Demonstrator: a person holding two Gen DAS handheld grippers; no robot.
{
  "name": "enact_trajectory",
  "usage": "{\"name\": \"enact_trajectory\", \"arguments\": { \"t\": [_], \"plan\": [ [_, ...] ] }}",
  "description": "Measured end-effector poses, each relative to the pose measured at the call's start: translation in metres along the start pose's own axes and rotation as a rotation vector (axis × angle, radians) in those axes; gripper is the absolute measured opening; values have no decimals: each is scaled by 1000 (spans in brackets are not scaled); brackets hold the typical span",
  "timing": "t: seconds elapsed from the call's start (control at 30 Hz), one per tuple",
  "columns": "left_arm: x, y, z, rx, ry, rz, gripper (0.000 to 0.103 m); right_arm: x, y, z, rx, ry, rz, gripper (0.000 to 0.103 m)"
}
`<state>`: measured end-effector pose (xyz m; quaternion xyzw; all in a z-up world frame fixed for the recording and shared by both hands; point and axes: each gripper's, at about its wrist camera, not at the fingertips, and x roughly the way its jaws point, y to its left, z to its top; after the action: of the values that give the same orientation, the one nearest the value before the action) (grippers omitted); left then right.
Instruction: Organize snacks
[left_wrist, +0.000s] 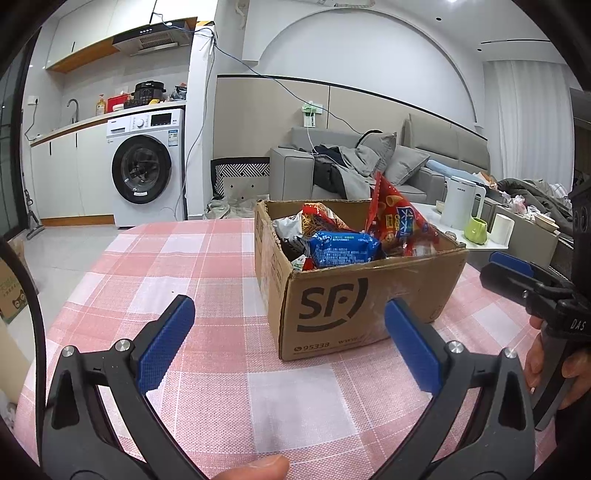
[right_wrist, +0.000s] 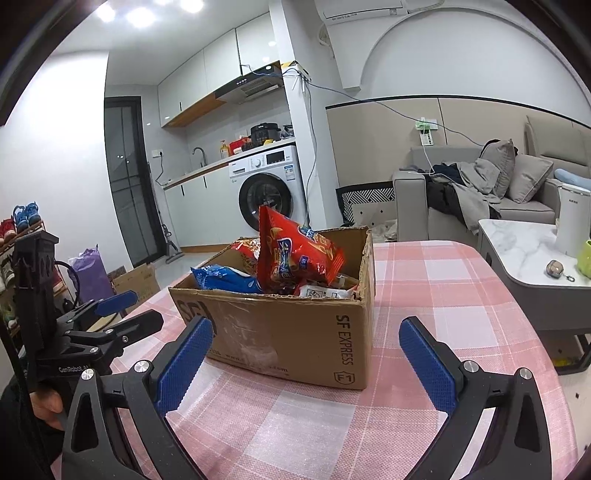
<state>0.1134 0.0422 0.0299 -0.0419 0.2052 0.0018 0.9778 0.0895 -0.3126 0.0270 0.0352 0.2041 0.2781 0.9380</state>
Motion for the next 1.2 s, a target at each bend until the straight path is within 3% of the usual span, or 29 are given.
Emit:
{"name": "enact_trajectory", "arguments": {
  "t": [1.2],
  "plan": [
    [-7,-4,-5,29,-29,1,102,-8,1,0,1,-28,-11,103]
  ]
}}
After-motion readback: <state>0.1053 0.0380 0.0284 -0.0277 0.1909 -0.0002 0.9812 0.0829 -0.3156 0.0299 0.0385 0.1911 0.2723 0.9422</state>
